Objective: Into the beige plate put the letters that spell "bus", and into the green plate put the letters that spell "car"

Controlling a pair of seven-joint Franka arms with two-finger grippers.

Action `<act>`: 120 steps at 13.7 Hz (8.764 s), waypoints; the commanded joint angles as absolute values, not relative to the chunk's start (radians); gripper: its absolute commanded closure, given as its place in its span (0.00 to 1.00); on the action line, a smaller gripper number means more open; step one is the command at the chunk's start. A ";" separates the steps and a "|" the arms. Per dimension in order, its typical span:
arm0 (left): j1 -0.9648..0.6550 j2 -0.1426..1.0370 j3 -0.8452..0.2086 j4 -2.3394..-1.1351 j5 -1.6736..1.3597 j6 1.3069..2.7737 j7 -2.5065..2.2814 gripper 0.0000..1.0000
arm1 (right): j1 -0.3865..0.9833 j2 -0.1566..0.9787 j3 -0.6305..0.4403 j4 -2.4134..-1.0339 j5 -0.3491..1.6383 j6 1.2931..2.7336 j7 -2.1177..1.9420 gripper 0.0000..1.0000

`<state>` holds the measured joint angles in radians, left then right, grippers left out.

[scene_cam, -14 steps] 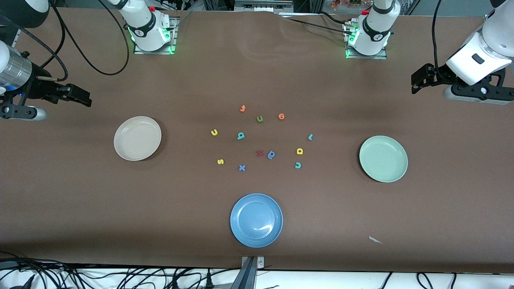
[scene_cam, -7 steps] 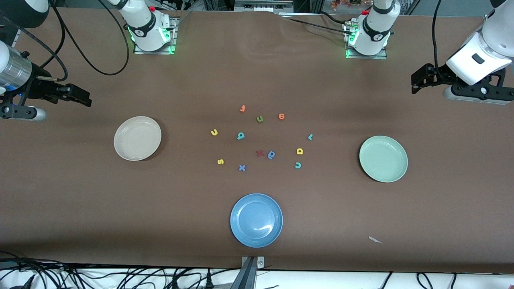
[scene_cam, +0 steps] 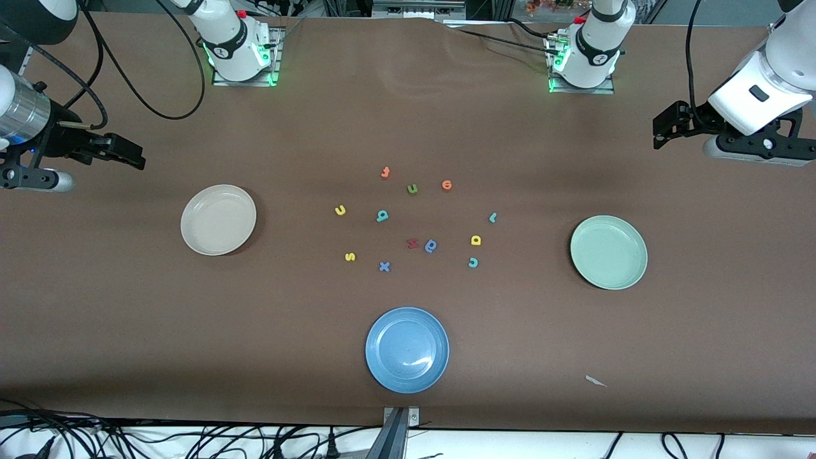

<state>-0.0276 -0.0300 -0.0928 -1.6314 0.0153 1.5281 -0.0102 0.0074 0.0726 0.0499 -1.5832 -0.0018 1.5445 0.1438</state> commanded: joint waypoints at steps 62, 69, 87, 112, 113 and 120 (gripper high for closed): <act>-0.431 0.696 -0.101 -1.623 -0.020 2.210 -0.234 0.01 | 0.517 0.575 0.086 -1.983 0.017 2.517 0.644 0.71; -0.451 0.699 -0.100 -1.700 0.047 2.342 -0.325 0.21 | 0.508 0.543 0.046 -1.912 0.017 2.358 0.574 0.79; -0.420 0.666 -0.092 -1.668 0.048 2.231 -0.316 1.00 | 0.506 0.233 -0.429 -2.281 0.047 2.401 -0.063 0.08; -0.110 0.595 -0.270 -1.675 0.057 2.017 -0.101 0.01 | 0.776 0.704 -0.147 -1.577 0.195 2.255 1.032 0.01; -0.133 0.582 -0.276 -1.701 0.057 2.038 -0.113 0.02 | 0.776 0.719 -0.129 -1.565 0.212 2.255 1.035 0.01; -0.172 0.514 -0.336 -1.890 0.173 2.209 -0.106 0.51 | 0.804 0.747 -0.120 -1.555 0.239 2.253 1.043 0.08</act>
<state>-0.1749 0.5624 -0.3264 -1.8411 0.1452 2.1902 -0.1051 0.7845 0.7350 -0.1181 -1.5826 0.2196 2.2740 1.0288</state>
